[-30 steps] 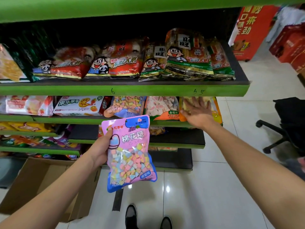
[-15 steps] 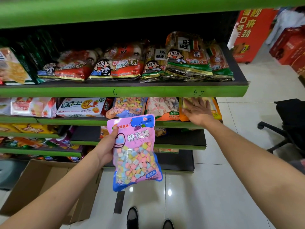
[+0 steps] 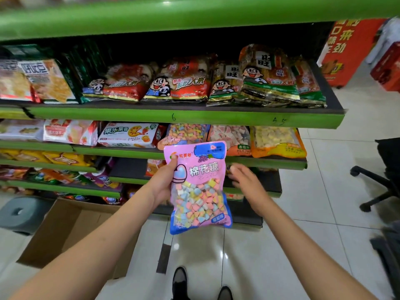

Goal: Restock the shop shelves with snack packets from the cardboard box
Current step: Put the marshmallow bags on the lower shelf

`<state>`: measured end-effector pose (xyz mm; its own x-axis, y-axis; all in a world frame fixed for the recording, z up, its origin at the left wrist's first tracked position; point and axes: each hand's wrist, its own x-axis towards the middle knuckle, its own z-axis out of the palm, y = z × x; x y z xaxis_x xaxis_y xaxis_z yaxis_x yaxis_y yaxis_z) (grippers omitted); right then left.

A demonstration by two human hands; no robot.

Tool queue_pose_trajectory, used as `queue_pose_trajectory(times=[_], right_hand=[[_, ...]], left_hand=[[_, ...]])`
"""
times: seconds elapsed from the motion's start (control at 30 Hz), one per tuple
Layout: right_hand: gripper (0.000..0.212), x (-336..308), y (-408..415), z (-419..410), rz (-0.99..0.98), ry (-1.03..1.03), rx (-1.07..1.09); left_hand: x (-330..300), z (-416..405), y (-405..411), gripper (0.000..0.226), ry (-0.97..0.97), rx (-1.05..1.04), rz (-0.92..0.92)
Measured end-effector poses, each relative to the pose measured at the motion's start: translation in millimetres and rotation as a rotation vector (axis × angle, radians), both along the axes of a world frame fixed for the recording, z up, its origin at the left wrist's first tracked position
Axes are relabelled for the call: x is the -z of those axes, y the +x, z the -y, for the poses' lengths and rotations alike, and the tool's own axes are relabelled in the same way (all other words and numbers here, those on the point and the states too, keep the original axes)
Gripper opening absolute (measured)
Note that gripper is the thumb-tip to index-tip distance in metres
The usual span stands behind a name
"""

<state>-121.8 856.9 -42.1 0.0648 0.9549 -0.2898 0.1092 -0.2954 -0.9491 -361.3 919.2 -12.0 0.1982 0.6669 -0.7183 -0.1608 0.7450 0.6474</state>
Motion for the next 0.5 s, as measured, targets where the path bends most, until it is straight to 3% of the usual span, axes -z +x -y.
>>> queue_pose_trajectory(times=[0.17, 0.4, 0.5], right_hand=[[0.033, 25.9, -38.8, 45.9, -0.310, -0.229, -0.174], [0.050, 34.0, -36.8, 66.5, -0.581, -0.340, -0.031], [0.048, 33.2, -31.7, 65.9, -0.649, -0.399, 0.029]], left_hand=[[-1.6, 7.7, 6.5, 0.055, 0.027, 0.018, 0.094], [-0.2, 15.8, 4.1, 0.052, 0.037, 0.053, 0.180], [0.9, 13.5, -0.4, 0.056, 0.047, 0.038, 0.202]])
